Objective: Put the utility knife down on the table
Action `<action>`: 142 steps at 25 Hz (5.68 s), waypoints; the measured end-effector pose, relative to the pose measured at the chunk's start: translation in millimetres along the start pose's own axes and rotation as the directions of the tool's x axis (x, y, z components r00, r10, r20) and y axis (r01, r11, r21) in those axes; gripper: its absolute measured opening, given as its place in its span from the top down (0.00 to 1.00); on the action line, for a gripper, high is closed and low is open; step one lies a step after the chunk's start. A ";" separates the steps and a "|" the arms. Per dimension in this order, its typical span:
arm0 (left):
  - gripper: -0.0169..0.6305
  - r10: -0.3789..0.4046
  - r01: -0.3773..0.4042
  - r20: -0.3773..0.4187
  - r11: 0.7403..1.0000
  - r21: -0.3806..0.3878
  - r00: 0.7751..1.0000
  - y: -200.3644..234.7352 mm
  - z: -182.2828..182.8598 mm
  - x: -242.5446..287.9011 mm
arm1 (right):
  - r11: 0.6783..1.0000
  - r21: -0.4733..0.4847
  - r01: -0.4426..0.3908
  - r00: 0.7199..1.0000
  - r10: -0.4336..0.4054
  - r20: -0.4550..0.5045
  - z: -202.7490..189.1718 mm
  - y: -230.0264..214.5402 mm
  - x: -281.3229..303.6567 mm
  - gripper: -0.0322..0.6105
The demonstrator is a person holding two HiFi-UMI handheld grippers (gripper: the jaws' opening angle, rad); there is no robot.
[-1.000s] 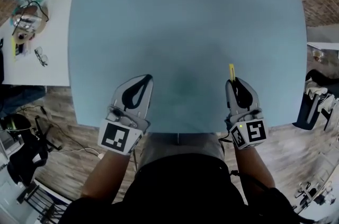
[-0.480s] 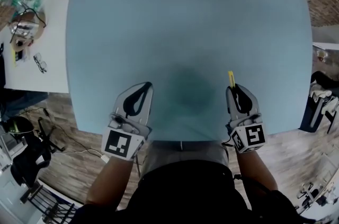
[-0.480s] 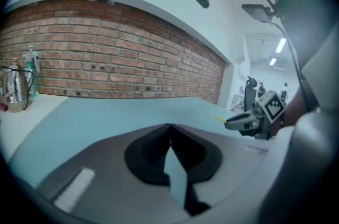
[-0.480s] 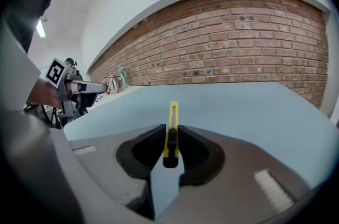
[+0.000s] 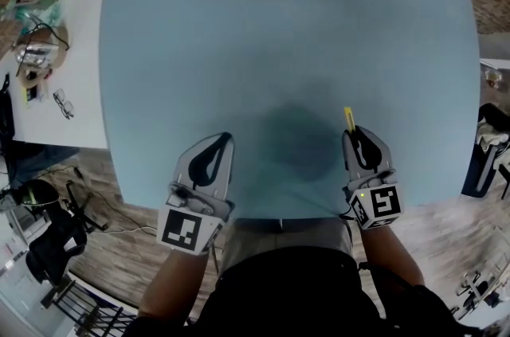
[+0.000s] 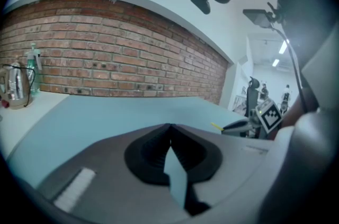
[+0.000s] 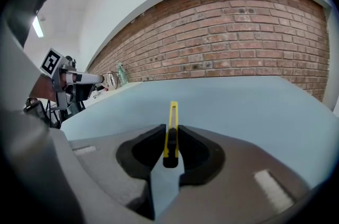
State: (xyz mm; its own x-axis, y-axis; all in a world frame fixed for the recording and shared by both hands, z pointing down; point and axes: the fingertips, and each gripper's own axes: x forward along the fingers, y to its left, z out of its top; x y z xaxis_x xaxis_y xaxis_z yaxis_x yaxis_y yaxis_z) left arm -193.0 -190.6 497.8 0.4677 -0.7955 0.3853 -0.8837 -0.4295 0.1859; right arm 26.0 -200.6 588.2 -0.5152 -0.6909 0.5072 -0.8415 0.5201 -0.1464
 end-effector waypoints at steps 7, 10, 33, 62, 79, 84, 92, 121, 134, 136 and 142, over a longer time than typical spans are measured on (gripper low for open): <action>1.00 0.005 -0.005 -0.018 1.000 -0.017 1.000 -1.1 0.9 6.8 | 1.000 -0.010 0.009 0.999 -0.009 -0.032 -7.5 -8.7 9.3 0.83; 1.00 0.009 -0.009 -0.019 1.000 -0.013 1.000 2.1 2.3 3.2 | 1.000 -0.012 0.005 0.999 -0.006 -0.049 -11.7 -4.8 11.8 0.83; 1.00 0.039 -0.040 -0.044 0.999 -0.022 0.998 5.2 -14.2 -7.6 | 0.998 -0.062 0.000 0.988 -0.009 -0.153 -36.7 -8.0 30.3 0.83; 1.00 0.077 -0.077 0.003 0.997 0.005 0.997 3.2 5.9 -34.8 | 0.999 -0.053 0.005 0.978 -0.016 -0.206 -39.6 -6.7 34.3 0.75; 1.00 0.046 -0.053 0.097 0.996 0.073 0.994 5.5 47.0 -54.9 | 0.995 -0.039 0.096 0.991 -0.099 -0.085 11.8 -3.6 3.8 0.74; 1.00 0.027 -0.038 0.125 0.995 0.089 0.992 7.8 58.4 -57.0 | 0.992 -0.051 0.117 0.993 -0.118 -0.029 34.8 0.6 -5.7 0.74; 1.00 -0.001 -0.033 0.169 0.980 0.195 0.986 9.1 74.6 -73.2 | 0.986 -0.074 0.149 0.988 -0.145 0.053 74.0 -3.7 -33.9 0.74; 1.00 -0.081 0.015 0.295 0.975 0.220 0.952 -9.7 123.0 -101.5 | 0.963 -0.120 0.240 0.898 -0.173 0.404 168.3 9.6 -134.7 0.88; 1.00 -0.062 0.000 0.319 0.982 0.190 0.946 -1.8 126.0 -108.7 | 0.987 -0.054 0.154 0.901 -0.118 0.418 165.8 13.8 -136.0 0.95; 1.00 -0.056 -0.004 0.318 0.982 0.187 0.946 -0.3 126.9 -108.7 | 0.985 -0.070 0.160 0.899 -0.116 0.422 169.4 15.2 -135.2 0.95; 1.00 -0.047 -0.008 0.340 0.987 0.161 0.939 1.7 134.0 -110.8 | 0.984 -0.093 0.155 0.900 -0.101 0.424 175.1 18.2 -131.2 0.95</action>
State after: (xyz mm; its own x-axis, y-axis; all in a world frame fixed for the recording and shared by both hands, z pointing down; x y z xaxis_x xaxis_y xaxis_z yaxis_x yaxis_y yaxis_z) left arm -243.9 -160.5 334.4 0.4872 -0.8721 0.0461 -0.8732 -0.4860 0.0349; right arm 49.8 -188.5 370.3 -0.4472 -0.8875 0.1110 -0.8923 0.4513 0.0137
